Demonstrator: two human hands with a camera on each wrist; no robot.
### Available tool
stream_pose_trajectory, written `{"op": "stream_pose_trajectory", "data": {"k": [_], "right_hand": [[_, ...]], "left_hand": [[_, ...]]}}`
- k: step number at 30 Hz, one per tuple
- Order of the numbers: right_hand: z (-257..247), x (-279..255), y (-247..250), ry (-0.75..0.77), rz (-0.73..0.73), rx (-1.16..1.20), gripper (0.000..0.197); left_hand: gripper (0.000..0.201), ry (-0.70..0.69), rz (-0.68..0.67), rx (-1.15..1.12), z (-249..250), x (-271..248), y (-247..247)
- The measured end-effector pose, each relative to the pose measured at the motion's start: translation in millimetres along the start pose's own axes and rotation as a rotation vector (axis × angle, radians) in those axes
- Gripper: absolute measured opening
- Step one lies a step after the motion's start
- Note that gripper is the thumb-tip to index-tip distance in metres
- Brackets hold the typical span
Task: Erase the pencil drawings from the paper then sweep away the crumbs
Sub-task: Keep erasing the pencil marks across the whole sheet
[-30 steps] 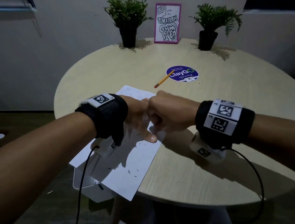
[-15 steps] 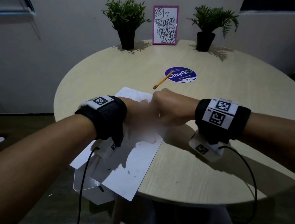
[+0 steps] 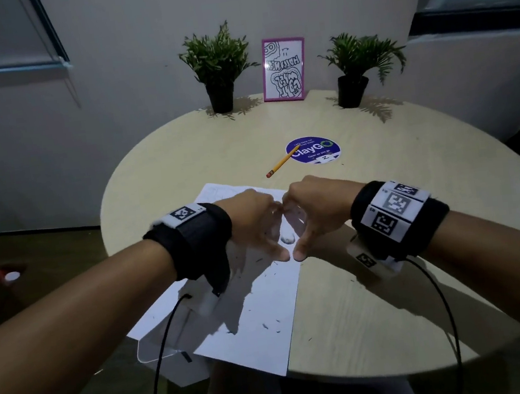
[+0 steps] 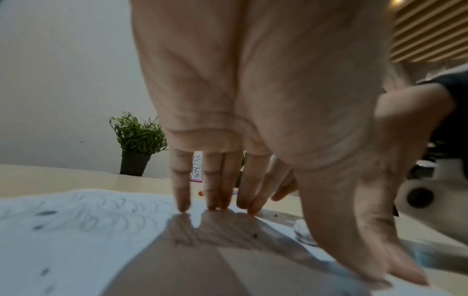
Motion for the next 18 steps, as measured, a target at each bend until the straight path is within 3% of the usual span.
{"op": "stream_pose_trajectory", "data": {"k": [2,4,9,18], "right_hand": [[0,2,-6,0.007,-0.048,0.009,0.051],[3,3,-9,-0.016,-0.079,0.018,0.049],[-3,6,-6,0.03,-0.117,0.032,0.047],[8,10,-11,-0.042,-0.141,-0.038,0.061]], "left_hand": [[0.045,-0.066,0.105,-0.058,5,-3,17],[0.038,-0.091,0.169,-0.105,8,-3,25],[0.019,-0.169,0.12,-0.157,22,5,17],[0.022,0.018,0.219,-0.214,-14,22,35]]}}
Point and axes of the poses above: each hand's wrist, its own x-axis towards the middle knuckle, its own y-axis out of the back of the hand, z = x × y, the point moved 10 cm from there along x, towards the middle knuckle, and after that the axes turned 2 degrees about y, right-handed, at the moved point
